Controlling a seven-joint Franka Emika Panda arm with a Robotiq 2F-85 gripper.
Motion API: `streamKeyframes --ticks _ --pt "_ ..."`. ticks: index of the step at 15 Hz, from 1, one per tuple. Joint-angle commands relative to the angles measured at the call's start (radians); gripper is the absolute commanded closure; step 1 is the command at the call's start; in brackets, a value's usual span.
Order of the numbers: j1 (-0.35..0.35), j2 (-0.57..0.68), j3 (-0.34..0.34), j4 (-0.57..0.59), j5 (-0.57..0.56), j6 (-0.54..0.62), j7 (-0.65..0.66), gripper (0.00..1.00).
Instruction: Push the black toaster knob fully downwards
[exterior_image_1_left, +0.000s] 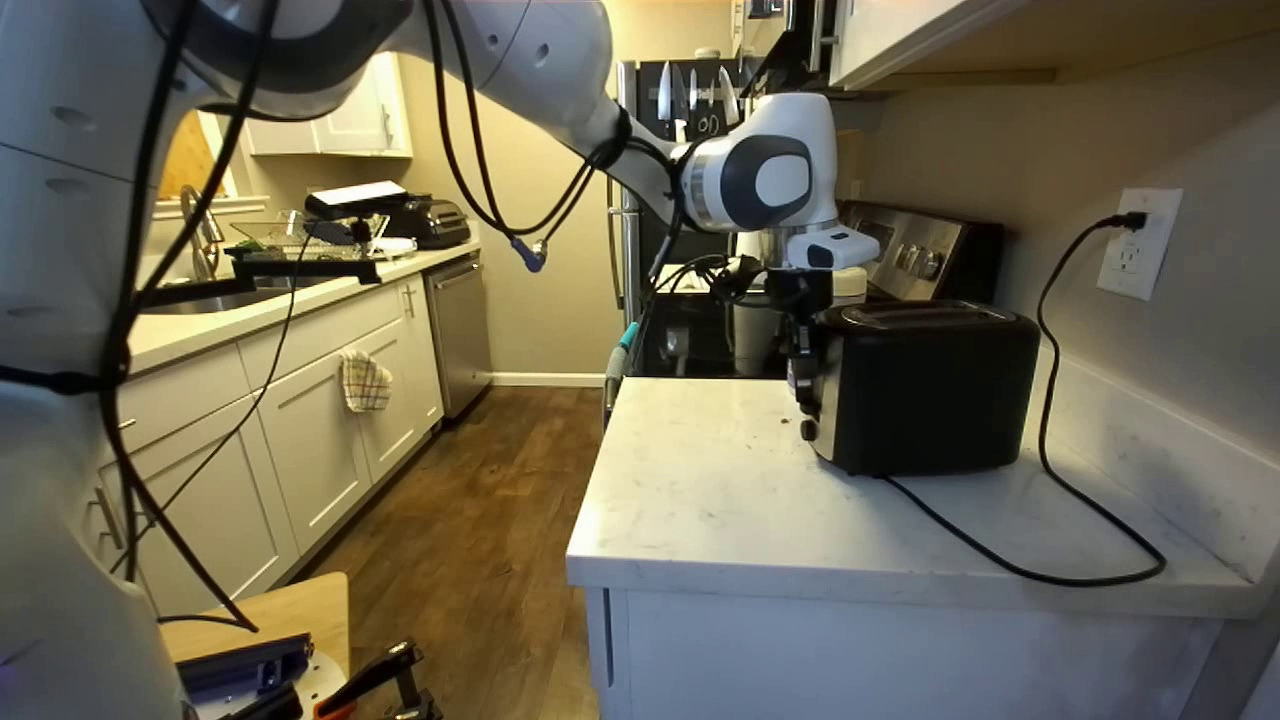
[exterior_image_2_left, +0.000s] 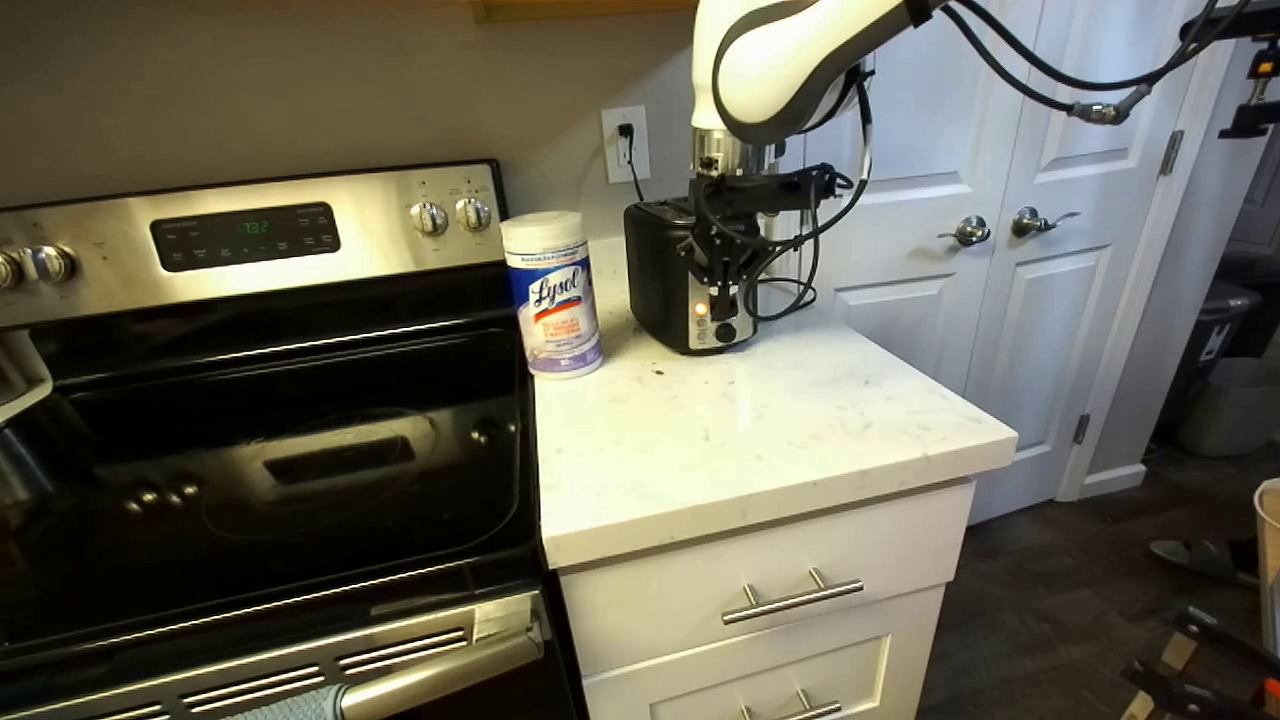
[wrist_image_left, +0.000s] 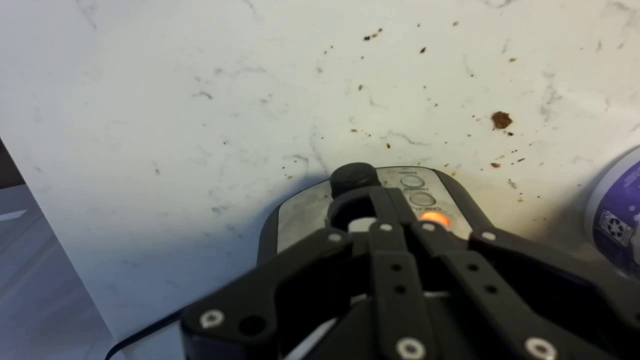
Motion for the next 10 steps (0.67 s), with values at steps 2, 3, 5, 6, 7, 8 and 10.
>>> streamKeyframes --ticks 2,3,5,6,7,8,10 --pt "0.016 -0.044 -0.01 -0.038 0.008 -0.026 0.022 0.99" --pt "0.015 -0.082 -0.002 -0.056 0.019 -0.043 0.008 0.99" --pt "0.016 -0.146 0.023 -0.095 0.047 -0.098 -0.018 0.99" --pt "0.016 -0.172 0.038 -0.108 0.069 -0.127 -0.026 0.99" --pt "0.024 -0.212 0.053 -0.141 0.084 -0.143 -0.028 0.99" --pt "0.031 -0.241 0.064 -0.16 0.093 -0.157 -0.025 0.99" --pt "0.041 -0.286 0.086 -0.193 0.107 -0.178 -0.016 0.99"
